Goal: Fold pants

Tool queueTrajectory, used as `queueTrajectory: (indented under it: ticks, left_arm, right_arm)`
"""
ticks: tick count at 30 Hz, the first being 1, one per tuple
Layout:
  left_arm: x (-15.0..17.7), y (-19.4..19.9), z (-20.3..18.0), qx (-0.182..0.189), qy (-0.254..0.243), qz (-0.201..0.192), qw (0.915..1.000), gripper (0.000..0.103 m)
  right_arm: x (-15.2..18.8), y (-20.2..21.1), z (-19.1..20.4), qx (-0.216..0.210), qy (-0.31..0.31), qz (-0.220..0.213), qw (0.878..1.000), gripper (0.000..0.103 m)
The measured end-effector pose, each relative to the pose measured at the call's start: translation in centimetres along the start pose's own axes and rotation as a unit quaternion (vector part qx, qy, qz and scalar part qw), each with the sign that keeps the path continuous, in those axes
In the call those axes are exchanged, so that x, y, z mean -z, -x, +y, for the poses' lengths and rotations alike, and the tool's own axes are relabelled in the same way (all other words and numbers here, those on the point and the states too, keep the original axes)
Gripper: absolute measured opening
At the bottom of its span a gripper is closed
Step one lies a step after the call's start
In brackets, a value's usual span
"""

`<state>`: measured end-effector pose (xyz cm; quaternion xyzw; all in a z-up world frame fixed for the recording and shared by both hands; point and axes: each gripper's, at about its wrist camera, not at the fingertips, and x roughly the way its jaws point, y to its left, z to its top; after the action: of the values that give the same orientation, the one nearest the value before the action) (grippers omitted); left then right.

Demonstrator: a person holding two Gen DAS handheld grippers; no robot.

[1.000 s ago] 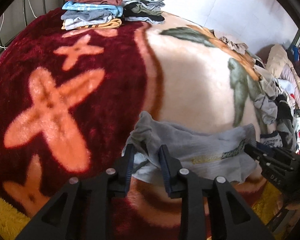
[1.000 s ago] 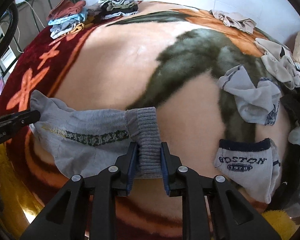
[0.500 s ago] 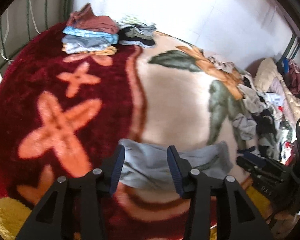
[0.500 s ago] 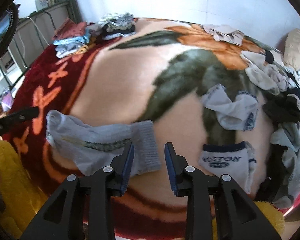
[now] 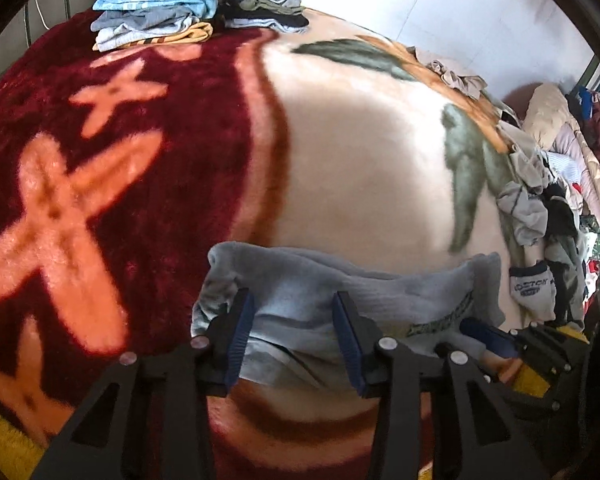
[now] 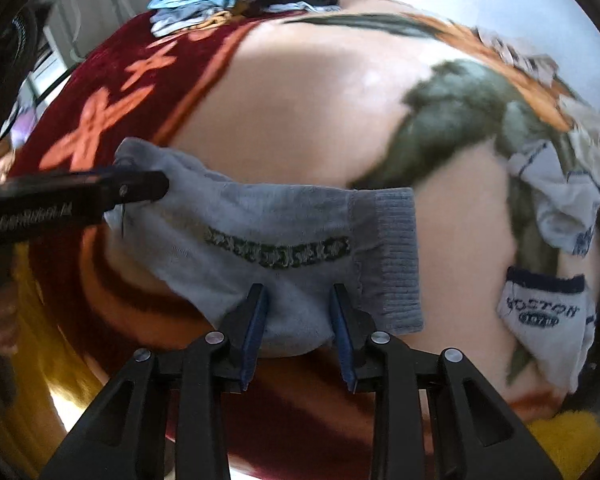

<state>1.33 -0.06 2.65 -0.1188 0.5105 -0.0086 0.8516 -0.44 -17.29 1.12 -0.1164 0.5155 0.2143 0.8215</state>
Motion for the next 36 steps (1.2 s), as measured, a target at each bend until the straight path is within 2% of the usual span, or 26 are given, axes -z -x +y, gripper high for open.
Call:
queueTrajectory:
  ticks: [5, 8, 11, 12, 15, 21, 29, 36]
  left_arm:
    - [0.2, 0.7, -0.3, -0.001, -0.01, -0.004, 0.9999, 0.044]
    - [0.2, 1.9, -0.6, -0.001, -0.013, -0.007, 0.9999, 0.045]
    - [0.4, 2.8, -1.1, 0.0, -0.021, -0.007, 0.9998, 0.056]
    - [0.6, 3.0, -1.4, 0.001, -0.024, -0.004, 0.9997, 0.056]
    - [1.0, 3.1, -2.1, -0.002, -0.035, 0.0, 0.9994, 0.057]
    - [1.5, 1.7, -2.0, -0.032, -0.04, 0.016, 0.9985, 0.057]
    - [1.8, 0.5, -1.0, -0.028, -0.022, 0.023, 0.9991, 0.062]
    - [1.5, 1.9, -1.4, -0.026, -0.024, 0.021, 0.9992, 0.062]
  right_arm:
    - [-0.2, 0.6, 0.0, 0.004, -0.002, 0.016, 1.0, 0.032]
    - [0.0, 2.3, -0.2, -0.005, -0.016, 0.008, 1.0, 0.032]
    - [0.3, 3.7, -0.2, -0.015, -0.02, -0.006, 1.0, 0.032]
    - [0.3, 3.8, -0.1, -0.02, -0.023, -0.007, 0.999, 0.032]
    - [0.6, 3.1, -0.3, -0.035, -0.04, 0.002, 0.999, 0.032]
    - [1.5, 0.6, -1.2, -0.053, -0.079, 0.034, 0.995, 0.035]
    - [2.0, -0.1, -1.8, -0.072, -0.09, 0.03, 0.993, 0.039]
    - [2.2, 1.3, -2.3, -0.083, -0.095, 0.027, 0.992, 0.041]
